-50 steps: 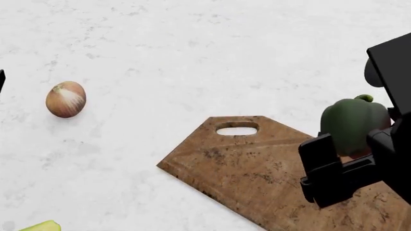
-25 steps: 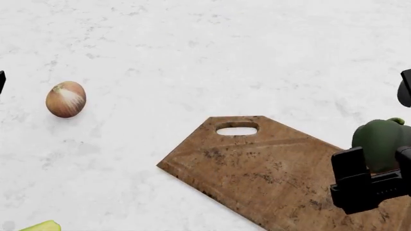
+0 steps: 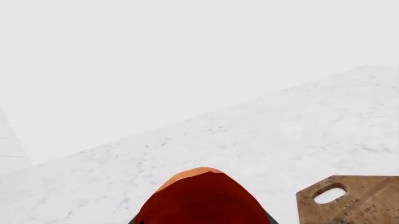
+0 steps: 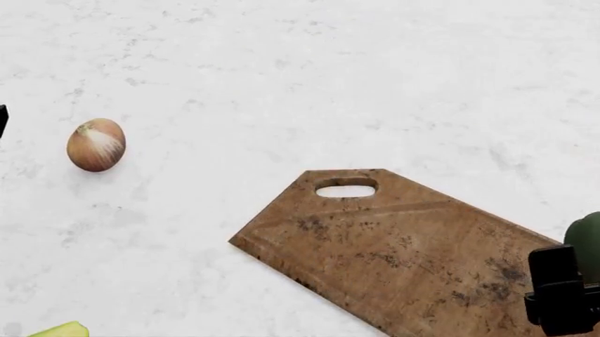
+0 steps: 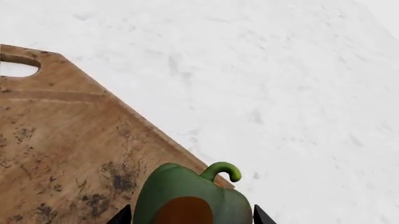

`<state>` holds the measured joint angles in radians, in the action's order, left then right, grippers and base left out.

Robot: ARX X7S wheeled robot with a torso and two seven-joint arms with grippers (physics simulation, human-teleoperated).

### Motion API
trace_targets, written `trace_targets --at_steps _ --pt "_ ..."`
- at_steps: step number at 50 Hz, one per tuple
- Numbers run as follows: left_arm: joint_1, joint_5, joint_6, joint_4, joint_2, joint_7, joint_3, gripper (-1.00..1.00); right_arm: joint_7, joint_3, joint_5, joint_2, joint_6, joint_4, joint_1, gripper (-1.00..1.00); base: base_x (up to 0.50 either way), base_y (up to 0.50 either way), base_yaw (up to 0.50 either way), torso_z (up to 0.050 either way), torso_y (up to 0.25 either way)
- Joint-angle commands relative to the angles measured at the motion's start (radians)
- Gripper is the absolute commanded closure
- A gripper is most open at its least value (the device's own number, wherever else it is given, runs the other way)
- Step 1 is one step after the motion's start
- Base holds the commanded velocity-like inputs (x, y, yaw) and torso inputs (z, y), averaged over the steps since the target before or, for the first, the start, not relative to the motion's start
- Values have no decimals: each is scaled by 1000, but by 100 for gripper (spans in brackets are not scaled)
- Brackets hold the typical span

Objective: Place the avocado, onion, tomato and bell pepper on the cutting board.

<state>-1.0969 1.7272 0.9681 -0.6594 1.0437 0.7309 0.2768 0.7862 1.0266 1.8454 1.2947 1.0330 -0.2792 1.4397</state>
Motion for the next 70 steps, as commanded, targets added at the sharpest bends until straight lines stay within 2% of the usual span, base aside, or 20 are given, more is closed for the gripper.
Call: trace_targets --at_steps 1,5,9,10,26,37,48,54,61,65,70 --pt "-6 17 -11 2 0 16 1 100 -19 7 -42 27 -23 7 -35 100 0 0 0 0 0" --pt "10 15 -20 -3 13 12 -10 100 -46 34 -53 34 -85 8 -104 100 0 0 0 0 0" --pt "7 15 -18 -3 12 12 -9 100 -39 28 -45 47 -81 -2 -98 100 0 0 0 0 0" --pt "6 16 -18 -3 12 12 -8 100 -36 26 -40 50 -76 -5 -94 -100 0 0 0 0 0" --pt "18 18 -28 -9 19 8 -16 100 20 -19 -3 27 17 -22 7 -100 0 0 0 0 1" --pt "10 27 -30 -9 19 10 -17 100 128 -67 132 -30 161 -71 178 -100 0 0 0 0 0" --pt "-9 37 -9 -4 2 -15 5 100 227 -95 250 -44 177 -145 273 -100 0 0 0 0 0" --pt "-36 -12 22 47 -47 -53 48 100 333 -120 355 -32 164 -217 356 -100 0 0 0 0 0" --pt "-96 -80 75 118 -117 -105 114 100 382 -149 419 -25 129 -281 406 -100 0 0 0 0 0" --pt "-150 -184 119 184 -180 -173 181 100 427 -157 472 -22 100 -329 430 -100 0 -1 0 0 0" --pt "-230 -241 167 257 -249 -231 244 100 461 -165 521 -25 96 -345 469 -100 0 0 0 2 0"
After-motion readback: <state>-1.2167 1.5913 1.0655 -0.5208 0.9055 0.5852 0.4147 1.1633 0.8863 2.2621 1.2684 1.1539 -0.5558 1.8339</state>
